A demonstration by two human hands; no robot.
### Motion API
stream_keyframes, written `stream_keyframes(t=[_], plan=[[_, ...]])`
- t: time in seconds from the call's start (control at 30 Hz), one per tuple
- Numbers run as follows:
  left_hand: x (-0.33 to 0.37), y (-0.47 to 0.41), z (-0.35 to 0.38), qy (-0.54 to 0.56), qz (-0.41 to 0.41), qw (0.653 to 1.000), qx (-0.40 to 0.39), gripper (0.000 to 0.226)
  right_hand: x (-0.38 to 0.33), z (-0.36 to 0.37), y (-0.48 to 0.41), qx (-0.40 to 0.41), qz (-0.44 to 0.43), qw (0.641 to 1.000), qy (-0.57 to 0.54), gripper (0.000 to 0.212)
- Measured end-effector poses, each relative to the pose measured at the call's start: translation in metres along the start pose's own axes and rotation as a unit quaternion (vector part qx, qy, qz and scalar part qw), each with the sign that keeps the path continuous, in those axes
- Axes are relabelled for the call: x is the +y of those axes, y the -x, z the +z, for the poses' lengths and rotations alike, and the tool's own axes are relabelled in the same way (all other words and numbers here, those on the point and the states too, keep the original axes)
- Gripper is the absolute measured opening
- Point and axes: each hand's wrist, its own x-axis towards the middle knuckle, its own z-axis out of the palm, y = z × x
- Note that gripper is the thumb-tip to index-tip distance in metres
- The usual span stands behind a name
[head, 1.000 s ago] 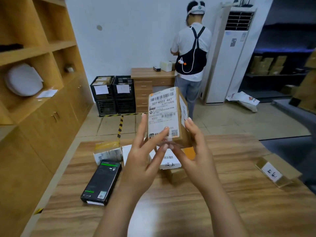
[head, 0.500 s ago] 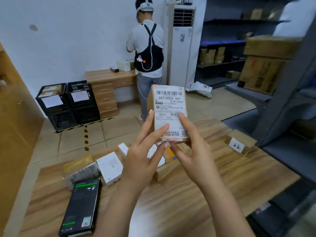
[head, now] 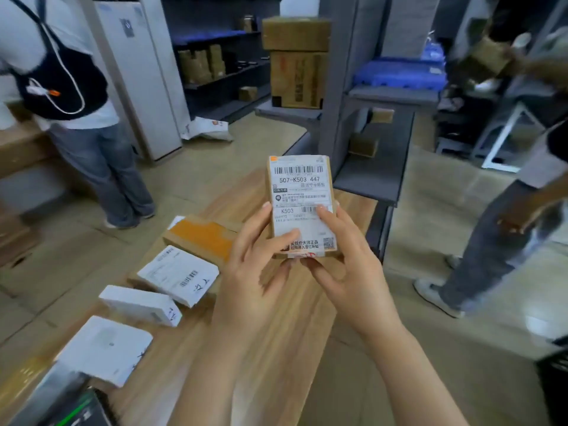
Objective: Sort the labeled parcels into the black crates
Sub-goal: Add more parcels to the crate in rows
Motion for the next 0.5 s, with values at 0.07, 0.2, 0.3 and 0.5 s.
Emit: stream_keyframes(t=[0.07,0.2,0.3,0.5], plan=[[0.010,0.005,0.020,0.032,0.011,0.999,-0.031,0.044,0.002,-0.020,0.022,0.032,0.028,0.999,0.029,0.076],[0.041,0.008,0.059,0.110,0.046,0.989,-0.090,0.037,0.004,-0.063,0.066,0.098,0.067,0.989,0.087,0.079],[0.077,0.012,0.091,0.160,0.071,0.977,-0.120,0.044,0.001,-0.101,0.102,0.146,0.110,0.976,0.122,0.078],[0.173,0.037,0.154,0.229,0.116,0.945,-0.204,0.050,-0.018,-0.184,0.198,0.269,0.152,0.931,0.192,0.072]])
